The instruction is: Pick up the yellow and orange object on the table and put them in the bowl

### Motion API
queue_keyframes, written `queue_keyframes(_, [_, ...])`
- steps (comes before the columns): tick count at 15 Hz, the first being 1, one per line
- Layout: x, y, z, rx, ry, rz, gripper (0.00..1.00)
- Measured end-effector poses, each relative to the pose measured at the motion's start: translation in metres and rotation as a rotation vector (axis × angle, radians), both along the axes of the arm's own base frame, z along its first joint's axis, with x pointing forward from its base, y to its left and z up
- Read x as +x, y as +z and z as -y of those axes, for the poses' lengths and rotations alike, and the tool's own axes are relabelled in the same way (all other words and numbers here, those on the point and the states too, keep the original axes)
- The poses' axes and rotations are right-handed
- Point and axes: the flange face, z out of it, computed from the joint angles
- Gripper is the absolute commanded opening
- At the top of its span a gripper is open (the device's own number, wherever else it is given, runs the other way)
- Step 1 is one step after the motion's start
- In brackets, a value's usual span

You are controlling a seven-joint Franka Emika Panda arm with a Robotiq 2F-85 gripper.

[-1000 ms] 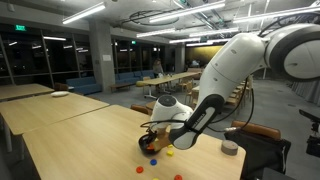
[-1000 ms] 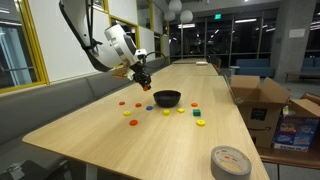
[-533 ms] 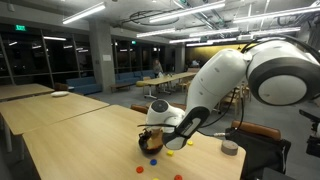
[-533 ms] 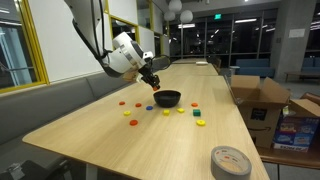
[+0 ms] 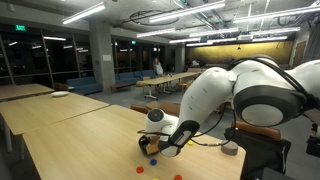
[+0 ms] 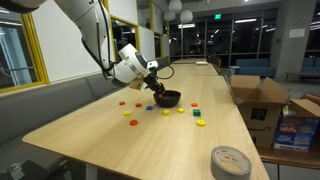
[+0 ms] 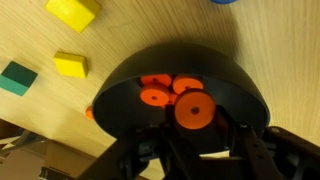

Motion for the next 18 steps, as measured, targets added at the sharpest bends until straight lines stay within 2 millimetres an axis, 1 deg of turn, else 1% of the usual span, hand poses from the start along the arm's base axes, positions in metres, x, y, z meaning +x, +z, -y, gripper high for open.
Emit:
queue_keyframes(3, [0.005, -0.006, 0.003, -0.007, -0.024, -0.010, 0.89])
queue_keyframes(4, [0.006, -0.005, 0.004, -0.009, -0.031, -0.013, 0.98])
queue_keyframes(5, [0.007, -0.004, 0.005, -0.010, -0.037, -0.015, 1.00])
queue_keyframes(8, [0.008, -0.003, 0.005, -0.012, -0.048, -0.029, 1.00])
queue_keyframes(11, [0.000, 0.000, 0.001, -0.008, -0.042, -0.065, 1.00])
queue_keyframes(14, [-0.018, 0.012, -0.003, 0.017, -0.014, -0.111, 1.00])
queue_keyframes(18, [-0.053, 0.042, -0.001, 0.065, 0.046, -0.185, 1.00])
